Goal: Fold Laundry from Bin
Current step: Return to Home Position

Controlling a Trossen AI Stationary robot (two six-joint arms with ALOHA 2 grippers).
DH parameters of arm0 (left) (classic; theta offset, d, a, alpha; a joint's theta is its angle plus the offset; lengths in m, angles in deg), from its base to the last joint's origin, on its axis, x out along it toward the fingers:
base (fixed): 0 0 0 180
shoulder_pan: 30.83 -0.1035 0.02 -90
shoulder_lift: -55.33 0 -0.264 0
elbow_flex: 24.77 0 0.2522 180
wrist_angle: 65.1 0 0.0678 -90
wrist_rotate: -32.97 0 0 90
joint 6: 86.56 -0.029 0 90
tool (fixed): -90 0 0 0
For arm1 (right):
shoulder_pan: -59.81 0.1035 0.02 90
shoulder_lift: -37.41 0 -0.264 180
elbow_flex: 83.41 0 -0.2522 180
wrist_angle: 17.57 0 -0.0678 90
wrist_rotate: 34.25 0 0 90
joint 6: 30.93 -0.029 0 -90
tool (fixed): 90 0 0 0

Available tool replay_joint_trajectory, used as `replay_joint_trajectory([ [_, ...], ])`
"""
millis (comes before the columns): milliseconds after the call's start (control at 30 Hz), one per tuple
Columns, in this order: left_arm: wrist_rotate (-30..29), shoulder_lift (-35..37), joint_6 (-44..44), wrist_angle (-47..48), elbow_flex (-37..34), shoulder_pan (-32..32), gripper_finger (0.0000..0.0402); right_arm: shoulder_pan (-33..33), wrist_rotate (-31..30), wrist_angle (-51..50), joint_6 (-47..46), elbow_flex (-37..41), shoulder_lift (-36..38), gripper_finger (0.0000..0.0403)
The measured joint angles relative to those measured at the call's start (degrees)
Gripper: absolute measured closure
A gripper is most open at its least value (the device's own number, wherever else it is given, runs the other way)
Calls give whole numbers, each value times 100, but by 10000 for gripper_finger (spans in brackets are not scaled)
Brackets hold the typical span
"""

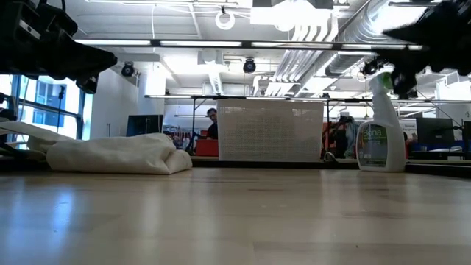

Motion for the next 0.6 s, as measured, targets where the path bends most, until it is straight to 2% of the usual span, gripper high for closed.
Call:
replay_joint_trajectory([
  [100, 0, 0, -4, -8, 0, -1, 367, -169, 595, 66, 1102, 0, 464, 270],
  [167, 0, -9, -2, -10, 0, -1, 367, -248, 1026, 70, 1895, 0, 461, 270],
  [233, -15, -26, -4, 0, 0, -1, 367, -267, 1148, -77, 2331, 0, 462, 270],
  [467, -24, -33, -2, 7, 4, -1, 367, -267, 1057, -961, 1909, 0, 462, 270],
  [600, -24, -33, -2, 6, 4, -1, 367, -267, 1066, -960, 2328, 0, 462, 270],
])
